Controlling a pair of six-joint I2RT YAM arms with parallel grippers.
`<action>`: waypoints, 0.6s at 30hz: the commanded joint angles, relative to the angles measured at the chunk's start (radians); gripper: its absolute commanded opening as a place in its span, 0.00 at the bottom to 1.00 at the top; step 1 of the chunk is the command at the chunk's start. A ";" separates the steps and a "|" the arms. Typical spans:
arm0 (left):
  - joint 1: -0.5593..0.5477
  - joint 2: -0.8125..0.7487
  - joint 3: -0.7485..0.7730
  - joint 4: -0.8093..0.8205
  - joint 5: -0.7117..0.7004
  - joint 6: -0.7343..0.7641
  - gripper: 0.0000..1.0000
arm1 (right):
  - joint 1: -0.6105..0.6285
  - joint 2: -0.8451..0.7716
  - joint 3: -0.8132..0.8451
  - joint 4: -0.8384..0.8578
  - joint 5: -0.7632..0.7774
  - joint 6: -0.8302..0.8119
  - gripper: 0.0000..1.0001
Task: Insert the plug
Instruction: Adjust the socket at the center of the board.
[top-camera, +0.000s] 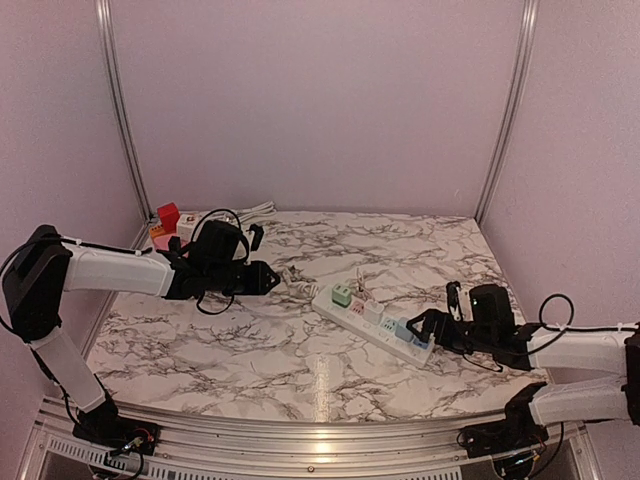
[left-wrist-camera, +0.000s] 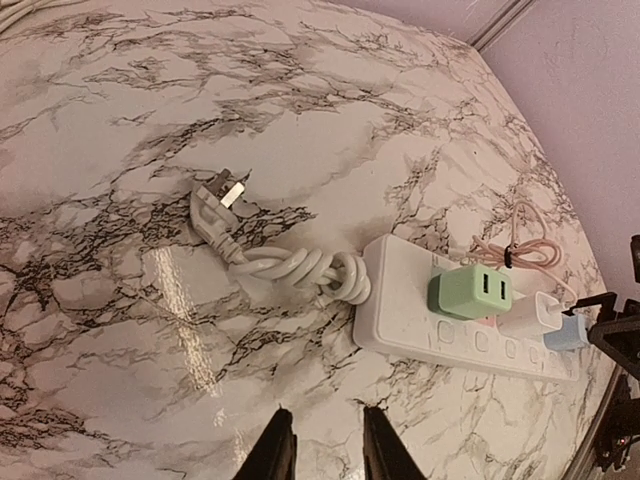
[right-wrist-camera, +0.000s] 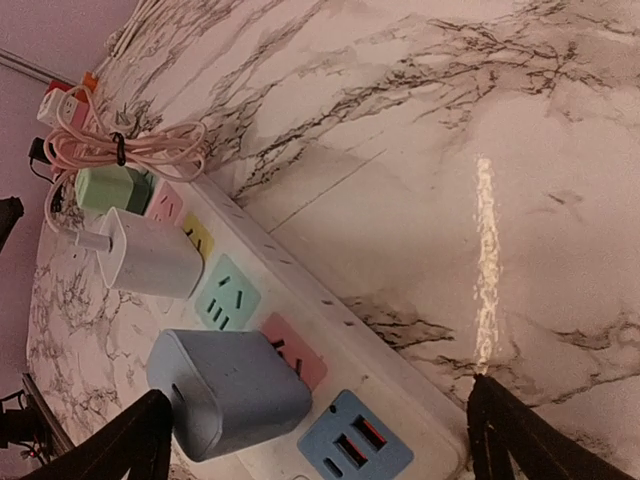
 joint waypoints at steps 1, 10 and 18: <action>0.000 -0.019 -0.018 0.009 -0.006 0.005 0.24 | 0.078 0.033 0.006 0.056 -0.020 -0.041 0.96; 0.000 0.007 -0.009 0.015 -0.001 -0.005 0.25 | 0.293 0.164 0.062 0.124 0.009 -0.047 0.96; 0.000 0.006 -0.014 0.016 -0.001 -0.004 0.25 | 0.482 0.450 0.265 0.183 0.020 -0.063 0.96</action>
